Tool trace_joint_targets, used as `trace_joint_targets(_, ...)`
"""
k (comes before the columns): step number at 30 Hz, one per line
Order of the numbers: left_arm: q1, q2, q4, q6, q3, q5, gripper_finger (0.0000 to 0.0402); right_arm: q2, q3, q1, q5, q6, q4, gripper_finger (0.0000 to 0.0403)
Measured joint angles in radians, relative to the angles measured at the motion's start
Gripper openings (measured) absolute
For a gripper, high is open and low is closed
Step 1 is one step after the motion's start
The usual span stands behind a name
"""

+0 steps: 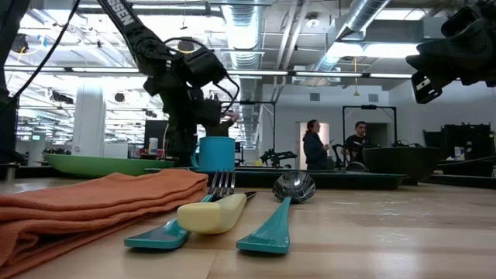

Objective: Set up tray
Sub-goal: Put the blue mug on the black serving tray

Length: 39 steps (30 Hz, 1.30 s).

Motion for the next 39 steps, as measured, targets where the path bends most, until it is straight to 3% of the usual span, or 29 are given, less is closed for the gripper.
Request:
trace_joint_targets(7, -0.022, -0.113, -0.001, -0.057, 0.0, -0.057, 0.0222, 0.0, 0.0, 0.0, 0.0, 0.0, 0.0, 0.0082)
trace_joint_targets(10, -0.047, -0.187, 0.0, -0.129, 0.0, -0.006, 0.0222, 0.0, 0.0, 0.0, 0.0, 0.0, 0.0, 0.0082)
trace_joint_targets(14, -0.092, -0.286, -0.001, -0.285, 0.0, 0.213, 0.0222, 0.0, 0.0, 0.0, 0.0, 0.0, -0.001, 0.0082)
trace_joint_targets(20, -0.155, -0.358, 0.01, -0.488, 0.001, 0.72, 0.0222, 0.0, 0.0, 0.0, 0.0, 0.0, -0.001, 0.0082)
trace_joint_targets(23, -0.187, -0.349, 0.015, -0.561, 0.001, 0.838, 0.0221, 0.0, 0.0, 0.0, 0.0, 0.0, -0.001, 0.0082)
trace_joint_targets(28, -0.232, -0.293, 0.012, -0.674, 0.001, 0.837, 0.0196, 0.0, 0.0, 0.0, 0.0, 0.0, 0.0, 0.0082)
trace_joint_targets(39, -0.206, -0.15, 0.008, -0.854, 0.0, 0.773, 0.0071, 0.0, 0.0, 0.0, 0.0, 0.017, -0.006, 0.0082)
